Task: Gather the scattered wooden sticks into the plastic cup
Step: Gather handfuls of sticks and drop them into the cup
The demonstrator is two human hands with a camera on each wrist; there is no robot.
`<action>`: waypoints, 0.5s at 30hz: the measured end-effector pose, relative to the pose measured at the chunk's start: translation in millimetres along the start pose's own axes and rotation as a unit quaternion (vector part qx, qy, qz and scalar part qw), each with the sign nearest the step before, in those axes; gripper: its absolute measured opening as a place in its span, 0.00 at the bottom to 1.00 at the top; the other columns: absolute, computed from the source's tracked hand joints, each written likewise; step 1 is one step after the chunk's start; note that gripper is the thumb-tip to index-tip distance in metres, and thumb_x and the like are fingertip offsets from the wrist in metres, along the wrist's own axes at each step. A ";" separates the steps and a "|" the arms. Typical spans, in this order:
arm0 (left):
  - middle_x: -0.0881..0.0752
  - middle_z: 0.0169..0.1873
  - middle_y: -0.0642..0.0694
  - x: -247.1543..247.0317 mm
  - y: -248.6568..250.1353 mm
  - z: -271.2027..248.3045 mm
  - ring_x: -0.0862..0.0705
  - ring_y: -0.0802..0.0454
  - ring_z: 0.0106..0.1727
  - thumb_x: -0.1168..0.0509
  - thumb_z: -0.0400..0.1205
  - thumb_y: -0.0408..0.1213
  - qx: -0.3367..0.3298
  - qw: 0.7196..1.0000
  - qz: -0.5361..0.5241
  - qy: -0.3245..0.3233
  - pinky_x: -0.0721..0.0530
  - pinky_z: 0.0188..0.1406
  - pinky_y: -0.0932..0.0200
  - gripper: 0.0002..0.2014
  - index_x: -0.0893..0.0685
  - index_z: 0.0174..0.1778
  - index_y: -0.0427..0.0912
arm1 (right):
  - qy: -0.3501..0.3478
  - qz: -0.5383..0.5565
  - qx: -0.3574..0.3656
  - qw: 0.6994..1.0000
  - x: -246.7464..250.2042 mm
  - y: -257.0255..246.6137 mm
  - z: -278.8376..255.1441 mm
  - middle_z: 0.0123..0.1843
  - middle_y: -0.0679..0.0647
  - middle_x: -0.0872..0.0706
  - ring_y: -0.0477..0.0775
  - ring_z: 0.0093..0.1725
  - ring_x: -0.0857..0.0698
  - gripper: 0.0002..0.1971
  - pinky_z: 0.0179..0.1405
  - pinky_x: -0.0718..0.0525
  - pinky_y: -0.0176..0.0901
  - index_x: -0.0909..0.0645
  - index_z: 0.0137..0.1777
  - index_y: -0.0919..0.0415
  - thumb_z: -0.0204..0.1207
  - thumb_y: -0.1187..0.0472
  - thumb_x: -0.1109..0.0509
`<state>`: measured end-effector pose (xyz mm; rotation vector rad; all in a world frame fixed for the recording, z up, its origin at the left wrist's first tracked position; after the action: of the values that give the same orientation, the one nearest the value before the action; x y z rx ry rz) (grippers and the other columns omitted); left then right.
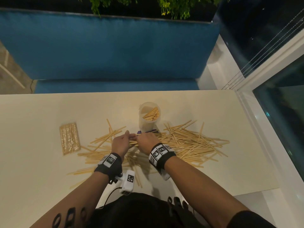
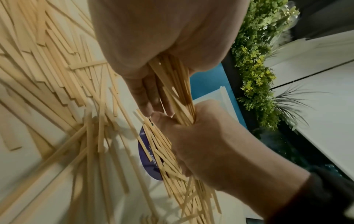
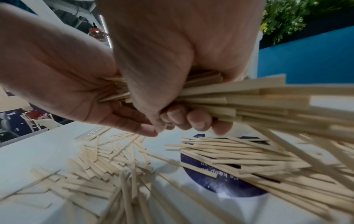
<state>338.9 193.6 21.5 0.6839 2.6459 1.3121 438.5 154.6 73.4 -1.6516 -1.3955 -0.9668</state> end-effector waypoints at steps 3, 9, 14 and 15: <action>0.05 0.44 0.52 -2.2 5.4 -3.8 0.10 0.45 0.58 0.41 0.85 0.58 -0.033 0.998 0.047 0.001 0.16 0.68 0.39 0.22 0.04 0.40 0.54 | 0.005 -0.004 -0.007 1.000 -0.5 -0.2 1.0 0.56 0.61 0.11 0.62 0.56 0.11 0.10 0.46 0.20 0.50 0.14 0.61 0.64 0.85 0.64 0.35; 0.06 0.52 0.43 -8.6 12.4 -7.0 0.09 0.43 0.59 0.39 0.85 0.63 -0.012 0.995 -0.074 -0.061 0.16 0.68 0.40 0.27 0.08 0.57 0.42 | 0.009 0.134 -0.044 0.990 -0.9 16.7 -2.0 0.51 0.60 0.11 0.63 0.50 0.11 0.10 0.42 0.19 0.48 0.14 0.59 0.62 0.83 0.59 0.31; 0.08 0.57 0.36 -5.4 -0.5 -9.7 0.11 0.39 0.63 0.46 0.90 0.58 0.060 0.975 -0.201 -0.071 0.16 0.65 0.42 0.28 0.15 0.63 0.36 | 0.136 0.397 -0.053 0.906 39.3 47.4 -16.0 0.32 0.49 0.14 0.47 0.32 0.15 0.09 0.38 0.11 0.48 0.09 0.48 0.60 0.84 0.61 0.31; 0.08 0.56 0.37 -8.3 0.0 -11.3 0.13 0.37 0.65 0.44 0.91 0.48 0.061 0.981 -0.170 -0.068 0.15 0.65 0.41 0.20 0.14 0.62 0.37 | 0.173 0.458 -0.055 0.870 53.6 53.3 -23.3 0.26 0.44 0.18 0.40 0.27 0.19 0.10 0.33 0.16 0.38 0.09 0.46 0.58 0.86 0.60 0.31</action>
<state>343.0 181.7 27.7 0.2998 2.5982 0.9835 495.9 149.8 127.7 -1.8091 -0.2201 -0.7023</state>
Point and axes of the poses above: each hand's wrist, its own z-axis towards the middle knuckle, its own x-axis out of the back of the hand, y = z × x, the point moved 10 cm from there along z, towards the middle knuckle
